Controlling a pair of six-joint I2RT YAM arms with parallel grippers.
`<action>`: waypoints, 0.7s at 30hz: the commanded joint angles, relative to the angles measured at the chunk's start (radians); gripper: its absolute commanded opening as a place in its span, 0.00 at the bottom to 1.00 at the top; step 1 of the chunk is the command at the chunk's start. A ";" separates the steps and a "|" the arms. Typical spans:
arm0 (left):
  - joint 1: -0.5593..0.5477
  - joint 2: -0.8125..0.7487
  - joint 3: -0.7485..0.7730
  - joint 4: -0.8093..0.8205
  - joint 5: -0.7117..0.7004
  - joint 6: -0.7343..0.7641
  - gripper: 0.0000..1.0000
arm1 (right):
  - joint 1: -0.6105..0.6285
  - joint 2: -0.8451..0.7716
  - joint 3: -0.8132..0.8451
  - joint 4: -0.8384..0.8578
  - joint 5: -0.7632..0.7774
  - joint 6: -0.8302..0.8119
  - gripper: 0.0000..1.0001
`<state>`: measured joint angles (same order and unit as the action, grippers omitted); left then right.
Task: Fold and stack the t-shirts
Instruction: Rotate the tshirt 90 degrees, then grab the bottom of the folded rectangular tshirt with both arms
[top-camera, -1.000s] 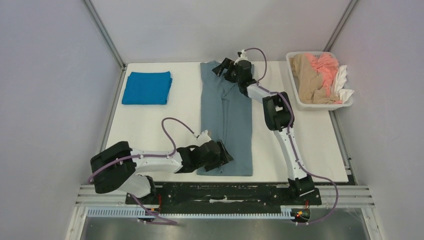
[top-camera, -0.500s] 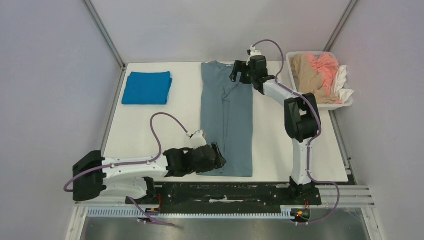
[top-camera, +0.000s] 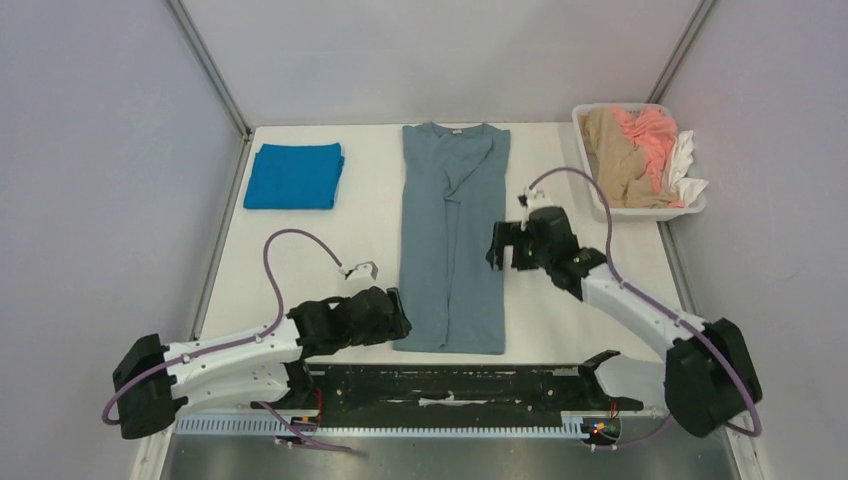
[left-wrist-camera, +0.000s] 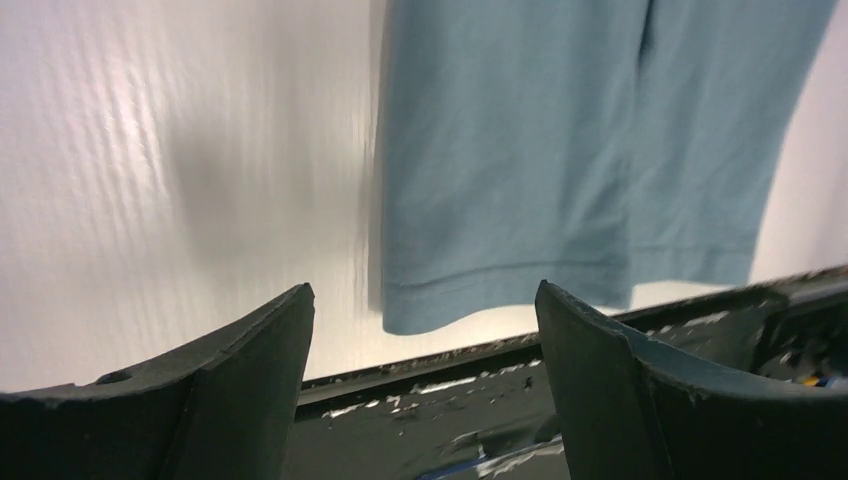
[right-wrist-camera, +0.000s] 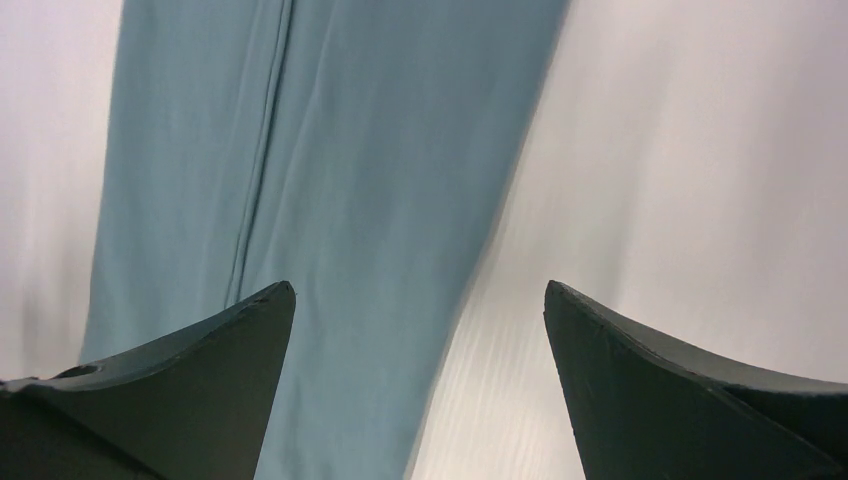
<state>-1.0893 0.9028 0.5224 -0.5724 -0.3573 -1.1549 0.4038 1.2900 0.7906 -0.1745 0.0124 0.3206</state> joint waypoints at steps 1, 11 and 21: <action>0.020 0.064 -0.055 0.180 0.212 0.148 0.87 | 0.104 -0.191 -0.231 -0.050 -0.062 0.134 0.98; 0.021 0.195 -0.093 0.207 0.236 0.149 0.61 | 0.236 -0.456 -0.470 -0.223 -0.293 0.198 0.98; 0.026 0.217 -0.076 0.151 0.141 0.146 0.02 | 0.266 -0.491 -0.576 -0.162 -0.362 0.266 0.76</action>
<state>-1.0706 1.1175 0.4469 -0.3828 -0.1562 -1.0428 0.6556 0.7803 0.2695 -0.3424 -0.3099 0.5385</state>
